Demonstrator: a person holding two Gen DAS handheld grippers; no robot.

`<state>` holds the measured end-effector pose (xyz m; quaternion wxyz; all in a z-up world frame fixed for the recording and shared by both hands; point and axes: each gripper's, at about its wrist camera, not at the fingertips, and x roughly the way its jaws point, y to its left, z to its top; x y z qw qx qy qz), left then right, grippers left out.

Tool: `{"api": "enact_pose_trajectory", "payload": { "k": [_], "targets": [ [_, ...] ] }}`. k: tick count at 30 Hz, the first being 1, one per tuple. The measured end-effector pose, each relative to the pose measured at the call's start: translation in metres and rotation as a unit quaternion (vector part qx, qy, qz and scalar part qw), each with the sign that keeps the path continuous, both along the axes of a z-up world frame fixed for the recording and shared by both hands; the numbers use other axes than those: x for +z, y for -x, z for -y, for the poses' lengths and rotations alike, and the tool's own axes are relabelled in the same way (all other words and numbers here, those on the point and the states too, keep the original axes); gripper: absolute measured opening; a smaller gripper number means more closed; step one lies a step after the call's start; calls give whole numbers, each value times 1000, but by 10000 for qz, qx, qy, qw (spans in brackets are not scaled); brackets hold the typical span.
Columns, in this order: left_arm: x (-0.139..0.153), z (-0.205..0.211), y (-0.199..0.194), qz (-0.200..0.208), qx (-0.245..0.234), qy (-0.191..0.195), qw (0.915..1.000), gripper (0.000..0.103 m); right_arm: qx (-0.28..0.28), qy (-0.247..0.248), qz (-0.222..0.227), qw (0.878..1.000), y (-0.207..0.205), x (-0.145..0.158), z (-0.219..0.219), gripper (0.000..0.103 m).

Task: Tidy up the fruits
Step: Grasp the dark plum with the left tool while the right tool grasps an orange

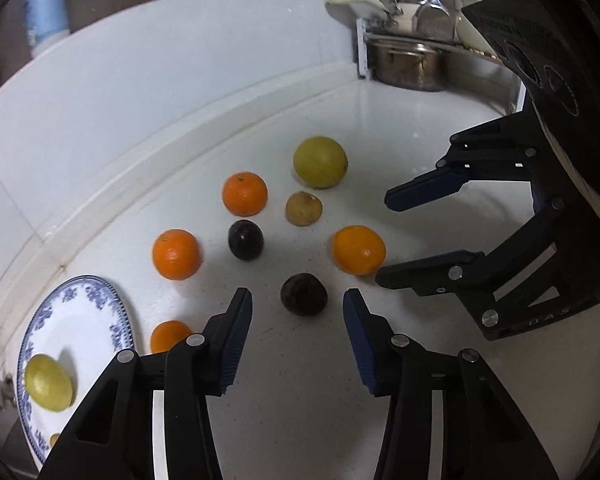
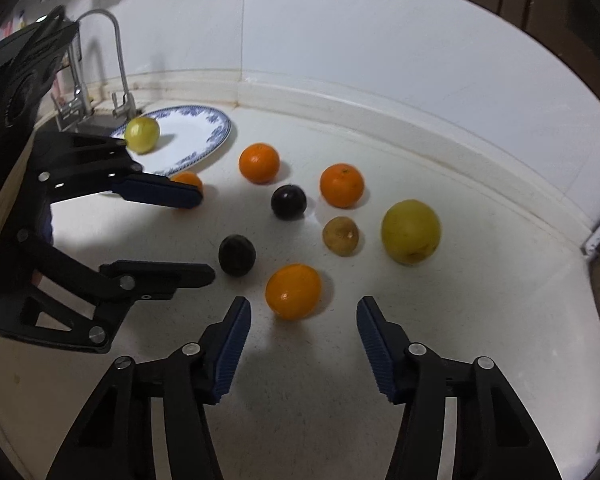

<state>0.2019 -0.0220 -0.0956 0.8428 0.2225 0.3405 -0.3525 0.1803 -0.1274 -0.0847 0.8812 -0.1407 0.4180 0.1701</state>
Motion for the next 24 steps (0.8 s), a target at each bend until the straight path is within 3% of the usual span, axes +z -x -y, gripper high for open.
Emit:
{"api": "enact_pose_trajectory", "payload": {
  "k": [12, 17, 24],
  "targets": [
    [-9, 12, -21, -266, -249, -53, 9993, 39, 141, -179, -187, 9996, -15, -11, 0, 49],
    [-13, 13, -23, -480, -255, 2, 9985, 29, 190, -277, -269, 9991, -19, -15, 0, 36],
    [-11, 7, -16, -502, 178, 164, 9984, 28, -14, -412, -182, 9990, -14, -16, 3, 35]
  ]
}}
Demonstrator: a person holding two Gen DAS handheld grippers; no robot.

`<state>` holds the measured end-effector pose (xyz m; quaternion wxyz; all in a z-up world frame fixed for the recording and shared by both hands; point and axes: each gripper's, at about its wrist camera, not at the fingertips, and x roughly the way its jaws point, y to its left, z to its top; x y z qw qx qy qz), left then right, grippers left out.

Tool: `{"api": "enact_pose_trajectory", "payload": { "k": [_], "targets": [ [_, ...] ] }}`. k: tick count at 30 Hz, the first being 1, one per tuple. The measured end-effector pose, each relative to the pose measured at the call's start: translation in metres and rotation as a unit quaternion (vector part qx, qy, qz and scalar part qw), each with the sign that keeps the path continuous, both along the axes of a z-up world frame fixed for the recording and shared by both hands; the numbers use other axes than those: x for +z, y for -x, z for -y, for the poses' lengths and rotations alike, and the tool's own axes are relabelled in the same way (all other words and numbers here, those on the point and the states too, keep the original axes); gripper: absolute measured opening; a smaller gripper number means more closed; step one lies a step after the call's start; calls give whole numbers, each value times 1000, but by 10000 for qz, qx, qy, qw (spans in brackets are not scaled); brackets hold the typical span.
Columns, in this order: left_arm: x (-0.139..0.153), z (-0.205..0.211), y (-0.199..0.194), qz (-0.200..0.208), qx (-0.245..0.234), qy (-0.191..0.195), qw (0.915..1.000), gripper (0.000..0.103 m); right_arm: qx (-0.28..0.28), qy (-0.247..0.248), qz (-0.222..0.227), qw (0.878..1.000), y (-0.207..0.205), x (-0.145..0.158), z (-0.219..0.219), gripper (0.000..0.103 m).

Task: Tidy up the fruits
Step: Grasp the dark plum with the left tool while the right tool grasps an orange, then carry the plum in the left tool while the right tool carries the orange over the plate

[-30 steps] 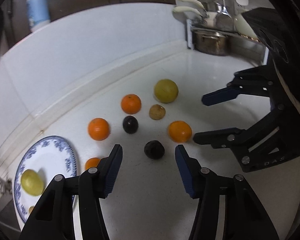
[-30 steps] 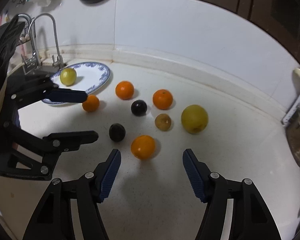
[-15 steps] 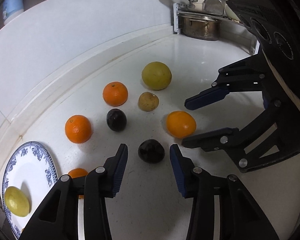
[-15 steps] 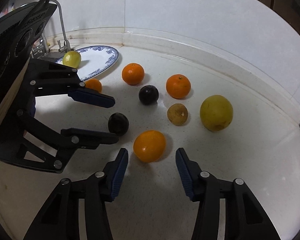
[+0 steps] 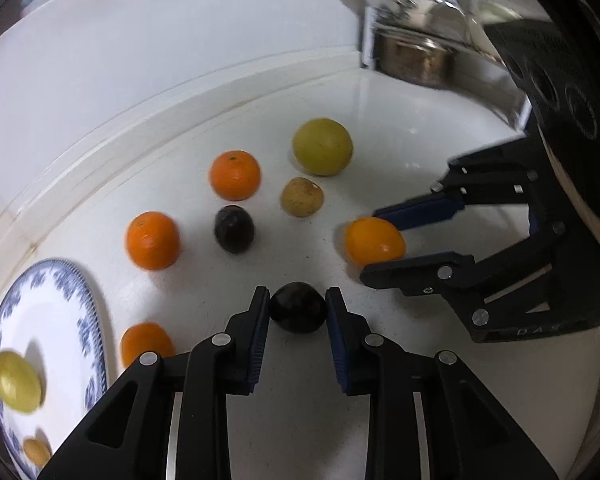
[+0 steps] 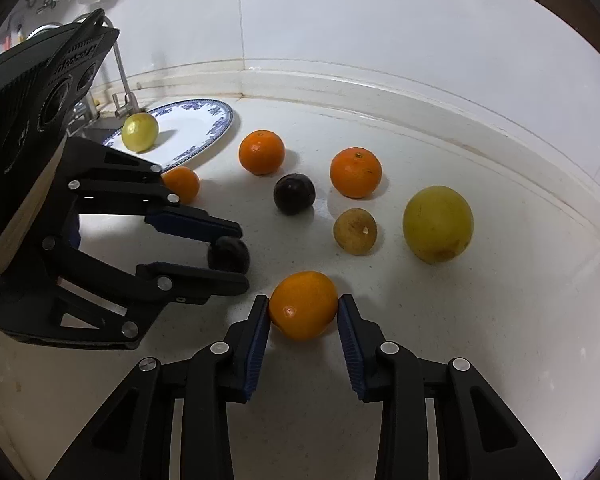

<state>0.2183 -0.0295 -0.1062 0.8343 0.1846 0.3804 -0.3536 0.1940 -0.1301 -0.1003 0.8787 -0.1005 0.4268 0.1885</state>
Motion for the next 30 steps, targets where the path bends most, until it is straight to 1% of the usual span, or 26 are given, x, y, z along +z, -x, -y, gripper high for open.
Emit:
{"api": "enact_pose_trajectory", "payload": {
  "k": [5, 12, 17, 23, 30],
  "targets": [
    [13, -8, 12, 202, 509, 111, 9984, 28, -283, -232, 121, 9993, 9, 10, 3, 35],
    [31, -21, 29, 424, 883, 196, 9950, 28, -458, -427, 327, 9975, 21, 29, 2, 35],
    [43, -34, 41, 476, 1117, 398, 9918, 28, -538, -508, 511, 9959, 32, 42, -2, 35],
    [57, -48, 55, 536, 1375, 668, 9868, 28, -494, -581, 717, 9945, 46, 59, -11, 35],
    [77, -70, 71, 684, 1767, 820, 9785, 28, -377, -647, 925, 9929, 60, 77, -25, 35]
  ]
}}
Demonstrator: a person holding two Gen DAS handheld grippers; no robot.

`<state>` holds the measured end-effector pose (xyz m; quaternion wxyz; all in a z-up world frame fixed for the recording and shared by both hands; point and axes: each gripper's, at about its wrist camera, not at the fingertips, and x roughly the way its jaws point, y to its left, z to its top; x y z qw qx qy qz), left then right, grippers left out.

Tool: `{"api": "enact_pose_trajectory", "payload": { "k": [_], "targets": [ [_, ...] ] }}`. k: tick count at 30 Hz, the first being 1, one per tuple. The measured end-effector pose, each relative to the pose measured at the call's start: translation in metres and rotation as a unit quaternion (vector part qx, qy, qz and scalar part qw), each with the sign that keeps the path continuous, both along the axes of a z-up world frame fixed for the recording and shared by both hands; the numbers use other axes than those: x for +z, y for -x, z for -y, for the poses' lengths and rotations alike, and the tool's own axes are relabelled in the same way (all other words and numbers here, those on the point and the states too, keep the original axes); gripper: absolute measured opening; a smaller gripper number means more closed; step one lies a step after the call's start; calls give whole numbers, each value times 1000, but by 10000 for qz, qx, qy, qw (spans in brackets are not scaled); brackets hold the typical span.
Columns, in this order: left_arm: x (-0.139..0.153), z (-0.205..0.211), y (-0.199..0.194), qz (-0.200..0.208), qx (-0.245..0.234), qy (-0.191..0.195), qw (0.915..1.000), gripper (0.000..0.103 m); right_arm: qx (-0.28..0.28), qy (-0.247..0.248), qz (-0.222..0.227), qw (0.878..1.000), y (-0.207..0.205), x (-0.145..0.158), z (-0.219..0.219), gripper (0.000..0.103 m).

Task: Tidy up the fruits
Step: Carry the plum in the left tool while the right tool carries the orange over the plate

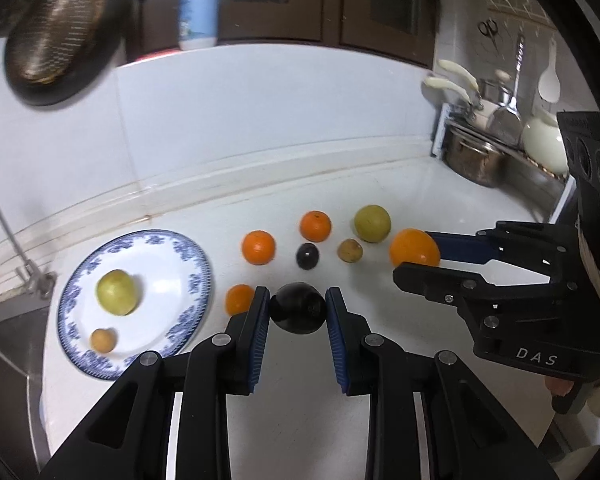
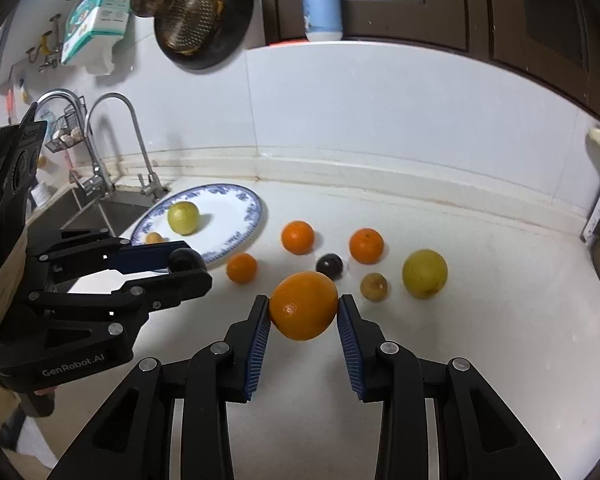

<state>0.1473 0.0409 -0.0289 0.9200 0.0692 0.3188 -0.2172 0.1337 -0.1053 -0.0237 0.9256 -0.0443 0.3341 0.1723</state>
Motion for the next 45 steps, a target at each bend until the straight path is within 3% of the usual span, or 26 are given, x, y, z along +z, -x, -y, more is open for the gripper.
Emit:
{"api": "enact_pose_trajectory", "payload": {
  "k": [26, 45],
  "targets": [
    [44, -76, 23, 578, 1081, 38, 9925, 28, 556, -251, 412, 9973, 2, 37, -62, 36],
    [46, -118, -26, 420, 1444, -33, 9886, 28, 740, -248, 338, 9964, -48, 44, -110, 36]
  ]
}}
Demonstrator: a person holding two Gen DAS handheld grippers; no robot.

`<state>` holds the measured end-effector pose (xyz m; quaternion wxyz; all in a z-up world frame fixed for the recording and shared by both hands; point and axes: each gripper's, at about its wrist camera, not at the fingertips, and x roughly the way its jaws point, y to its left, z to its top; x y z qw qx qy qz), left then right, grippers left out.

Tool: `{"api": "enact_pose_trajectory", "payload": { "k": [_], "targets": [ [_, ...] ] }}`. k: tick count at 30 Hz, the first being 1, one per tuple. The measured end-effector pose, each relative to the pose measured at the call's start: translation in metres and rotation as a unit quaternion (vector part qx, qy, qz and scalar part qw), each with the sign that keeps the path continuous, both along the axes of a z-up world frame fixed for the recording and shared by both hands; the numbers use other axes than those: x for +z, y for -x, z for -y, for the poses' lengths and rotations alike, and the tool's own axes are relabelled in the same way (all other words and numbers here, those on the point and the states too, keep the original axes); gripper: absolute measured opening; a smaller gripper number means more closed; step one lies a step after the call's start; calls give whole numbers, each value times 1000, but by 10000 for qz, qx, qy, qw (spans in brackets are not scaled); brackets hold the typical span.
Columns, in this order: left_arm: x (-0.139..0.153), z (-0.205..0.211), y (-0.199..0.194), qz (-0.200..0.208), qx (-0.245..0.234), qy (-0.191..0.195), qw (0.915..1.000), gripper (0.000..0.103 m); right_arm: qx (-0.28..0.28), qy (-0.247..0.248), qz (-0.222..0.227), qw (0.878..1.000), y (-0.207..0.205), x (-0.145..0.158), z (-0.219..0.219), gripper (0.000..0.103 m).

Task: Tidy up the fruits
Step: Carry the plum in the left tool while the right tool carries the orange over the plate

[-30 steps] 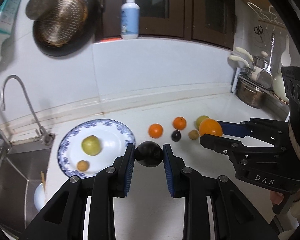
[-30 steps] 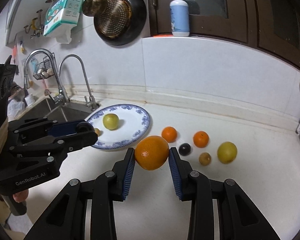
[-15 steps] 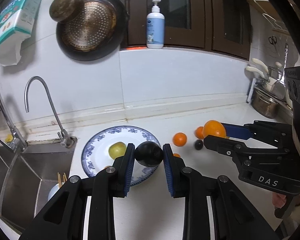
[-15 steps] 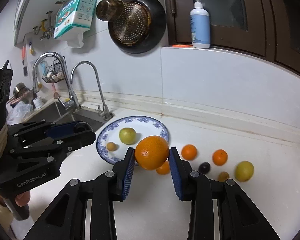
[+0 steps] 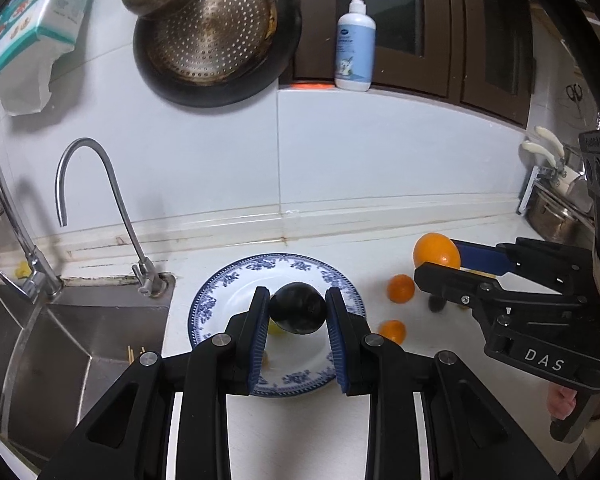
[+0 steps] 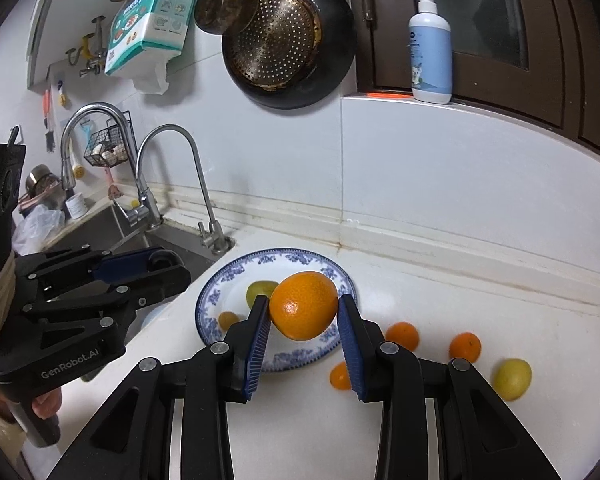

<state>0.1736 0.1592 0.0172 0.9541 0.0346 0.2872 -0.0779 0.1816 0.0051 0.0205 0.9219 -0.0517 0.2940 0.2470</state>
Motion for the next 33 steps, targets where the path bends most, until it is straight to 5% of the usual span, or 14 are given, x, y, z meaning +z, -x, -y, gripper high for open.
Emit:
{"api": "enact_pose_trajectory", "payload": {
  "k": [13, 33],
  "targets": [
    [-13, -16, -57, -348, -96, -315, 9989, 28, 111, 148, -594, 9981, -65, -15, -31, 36],
    [-75, -49, -161, -1755, -24, 187, 9843, 28, 101, 552, -1888, 9804, -162, -80, -68, 36]
  ]
}}
